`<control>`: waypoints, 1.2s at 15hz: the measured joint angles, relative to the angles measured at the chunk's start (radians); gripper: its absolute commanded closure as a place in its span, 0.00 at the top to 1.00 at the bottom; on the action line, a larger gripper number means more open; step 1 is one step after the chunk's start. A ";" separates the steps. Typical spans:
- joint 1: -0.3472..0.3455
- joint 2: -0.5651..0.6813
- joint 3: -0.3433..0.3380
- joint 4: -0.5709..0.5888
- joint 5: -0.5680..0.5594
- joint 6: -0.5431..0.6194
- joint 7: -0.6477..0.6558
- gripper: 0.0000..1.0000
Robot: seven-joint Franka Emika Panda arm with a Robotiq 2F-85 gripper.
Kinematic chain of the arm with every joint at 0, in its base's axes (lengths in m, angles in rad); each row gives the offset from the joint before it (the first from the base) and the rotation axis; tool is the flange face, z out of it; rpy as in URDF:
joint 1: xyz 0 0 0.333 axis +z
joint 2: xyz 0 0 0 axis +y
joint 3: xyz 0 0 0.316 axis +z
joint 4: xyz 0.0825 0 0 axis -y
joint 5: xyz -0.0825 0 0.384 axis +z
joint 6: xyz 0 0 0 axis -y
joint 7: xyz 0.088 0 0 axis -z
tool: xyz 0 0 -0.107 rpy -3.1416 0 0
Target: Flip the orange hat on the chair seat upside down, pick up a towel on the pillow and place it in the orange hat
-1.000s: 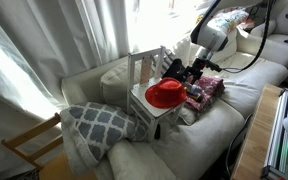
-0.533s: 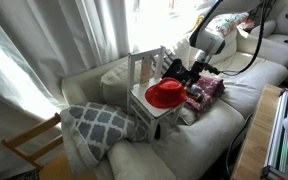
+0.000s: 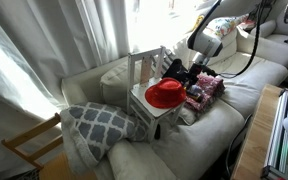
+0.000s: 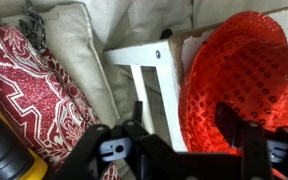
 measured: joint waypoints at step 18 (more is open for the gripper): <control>0.071 -0.097 -0.007 -0.025 -0.015 0.000 0.046 0.01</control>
